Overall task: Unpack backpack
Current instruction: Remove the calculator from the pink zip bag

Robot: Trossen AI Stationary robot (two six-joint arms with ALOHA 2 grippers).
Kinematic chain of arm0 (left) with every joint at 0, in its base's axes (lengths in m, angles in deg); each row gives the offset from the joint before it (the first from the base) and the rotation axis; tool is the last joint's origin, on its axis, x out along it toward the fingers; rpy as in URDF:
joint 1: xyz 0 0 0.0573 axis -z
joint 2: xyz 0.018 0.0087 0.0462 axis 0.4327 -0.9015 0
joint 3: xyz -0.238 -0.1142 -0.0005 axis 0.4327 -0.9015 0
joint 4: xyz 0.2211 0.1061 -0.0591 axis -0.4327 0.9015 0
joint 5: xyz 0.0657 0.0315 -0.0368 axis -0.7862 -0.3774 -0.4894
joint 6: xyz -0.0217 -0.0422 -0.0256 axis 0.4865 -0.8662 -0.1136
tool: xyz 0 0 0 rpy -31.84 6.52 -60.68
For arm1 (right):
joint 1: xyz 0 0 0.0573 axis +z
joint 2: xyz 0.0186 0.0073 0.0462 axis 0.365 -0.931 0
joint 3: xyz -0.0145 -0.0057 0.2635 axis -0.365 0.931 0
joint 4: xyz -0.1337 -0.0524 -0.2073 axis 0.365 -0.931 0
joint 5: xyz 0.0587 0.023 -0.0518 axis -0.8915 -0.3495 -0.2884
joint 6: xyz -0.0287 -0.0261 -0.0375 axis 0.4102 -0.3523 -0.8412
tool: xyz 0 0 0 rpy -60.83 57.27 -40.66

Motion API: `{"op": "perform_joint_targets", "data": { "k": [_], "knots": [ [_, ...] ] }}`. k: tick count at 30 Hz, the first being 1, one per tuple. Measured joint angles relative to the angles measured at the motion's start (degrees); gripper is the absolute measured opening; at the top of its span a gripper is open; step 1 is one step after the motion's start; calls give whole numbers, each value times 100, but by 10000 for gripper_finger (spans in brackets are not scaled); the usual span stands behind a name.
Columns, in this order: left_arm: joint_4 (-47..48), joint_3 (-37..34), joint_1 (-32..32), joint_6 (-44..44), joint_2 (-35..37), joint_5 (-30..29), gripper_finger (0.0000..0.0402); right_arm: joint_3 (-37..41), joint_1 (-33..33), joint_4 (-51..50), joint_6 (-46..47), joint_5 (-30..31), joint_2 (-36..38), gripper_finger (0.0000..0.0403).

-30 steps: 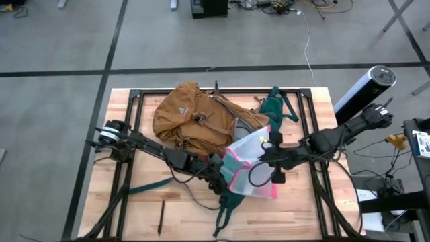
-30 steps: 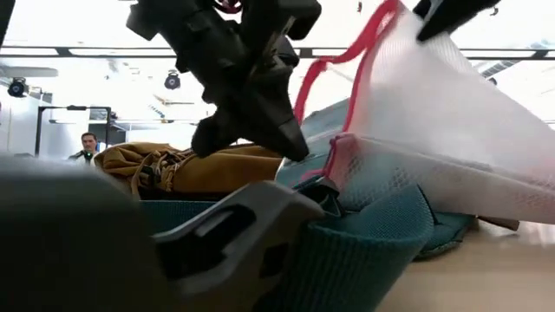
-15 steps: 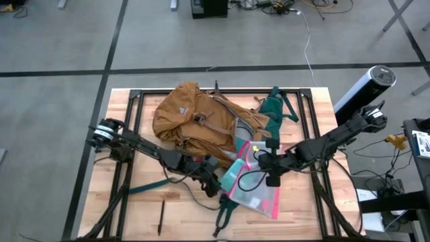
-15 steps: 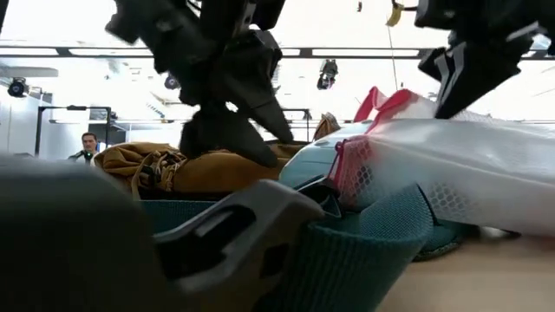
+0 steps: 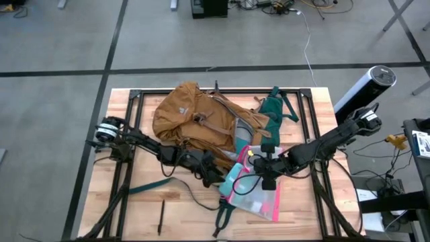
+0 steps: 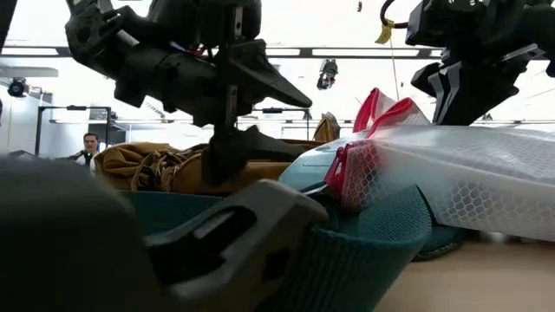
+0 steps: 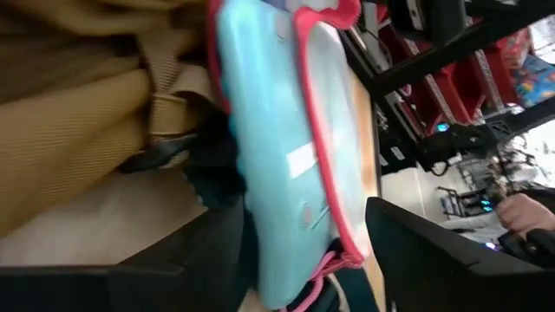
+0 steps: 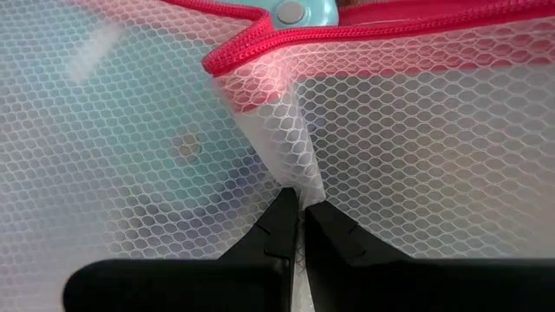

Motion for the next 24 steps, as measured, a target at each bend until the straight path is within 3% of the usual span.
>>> {"op": "perform_joint_targets", "data": {
  "k": [8,17,20,24],
  "knots": [
    [206,611,10,-98,-893,521,226,2,-88,51,-9,-24,2,0],
    [-100,913,33,-83,-1081,925,233,2,-110,50,-7,-61,2,0],
    [-148,1016,67,64,-1081,948,201,2,-122,72,-28,-66,2,0],
    [-67,1050,92,157,-1081,899,95,2,-124,94,-61,-67,2,0]
  ]
}}
